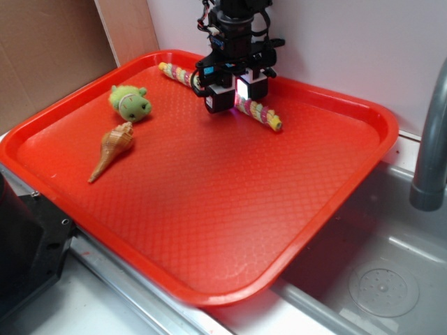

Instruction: Grab the multicolored rope.

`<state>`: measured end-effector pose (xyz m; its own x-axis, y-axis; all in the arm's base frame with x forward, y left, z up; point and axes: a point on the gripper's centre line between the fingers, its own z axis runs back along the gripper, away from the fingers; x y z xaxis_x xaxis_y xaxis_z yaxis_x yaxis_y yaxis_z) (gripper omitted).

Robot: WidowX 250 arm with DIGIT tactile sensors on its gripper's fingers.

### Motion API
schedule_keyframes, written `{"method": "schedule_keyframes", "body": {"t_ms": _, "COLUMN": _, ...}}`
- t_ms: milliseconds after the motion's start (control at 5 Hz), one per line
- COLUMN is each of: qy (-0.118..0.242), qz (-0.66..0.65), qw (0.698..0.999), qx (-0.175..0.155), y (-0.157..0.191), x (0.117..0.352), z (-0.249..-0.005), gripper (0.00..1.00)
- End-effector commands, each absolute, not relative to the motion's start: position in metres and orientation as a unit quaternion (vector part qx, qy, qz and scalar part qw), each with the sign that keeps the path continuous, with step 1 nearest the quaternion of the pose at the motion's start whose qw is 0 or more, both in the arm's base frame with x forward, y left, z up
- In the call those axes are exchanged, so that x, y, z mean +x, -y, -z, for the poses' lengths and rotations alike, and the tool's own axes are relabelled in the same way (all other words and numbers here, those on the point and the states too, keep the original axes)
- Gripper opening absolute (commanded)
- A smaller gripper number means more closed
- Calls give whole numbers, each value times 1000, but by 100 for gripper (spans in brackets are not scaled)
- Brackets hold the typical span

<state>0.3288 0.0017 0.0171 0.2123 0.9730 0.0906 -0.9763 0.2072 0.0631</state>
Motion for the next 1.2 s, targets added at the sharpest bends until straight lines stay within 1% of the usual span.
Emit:
{"method": "schedule_keyframes", "body": {"t_ms": 0, "qy": 18, "qz": -536, "qw": 844, "qx": 11, "y": -14, "x": 330, "z": -50, "gripper": 0}}
{"method": "schedule_keyframes", "body": {"t_ms": 200, "qy": 28, "qz": -426, "qw": 904, "qx": 4, "y": -2, "x": 315, "z": -86, "gripper": 0}}
{"method": "schedule_keyframes", "body": {"t_ms": 400, "qy": 31, "qz": -310, "qw": 950, "qx": -3, "y": 11, "x": 287, "z": -125, "gripper": 0}}
{"method": "schedule_keyframes", "body": {"t_ms": 600, "qy": 44, "qz": -225, "qw": 973, "qx": 9, "y": 17, "x": 260, "z": -155, "gripper": 0}}
{"method": "schedule_keyframes", "body": {"t_ms": 800, "qy": 39, "qz": -148, "qw": 988, "qx": 0, "y": 18, "x": 232, "z": -188, "gripper": 0}}
{"method": "schedule_keyframes", "body": {"t_ms": 1000, "qy": 47, "qz": -87, "qw": 995, "qx": -10, "y": 14, "x": 211, "z": -209, "gripper": 0}}
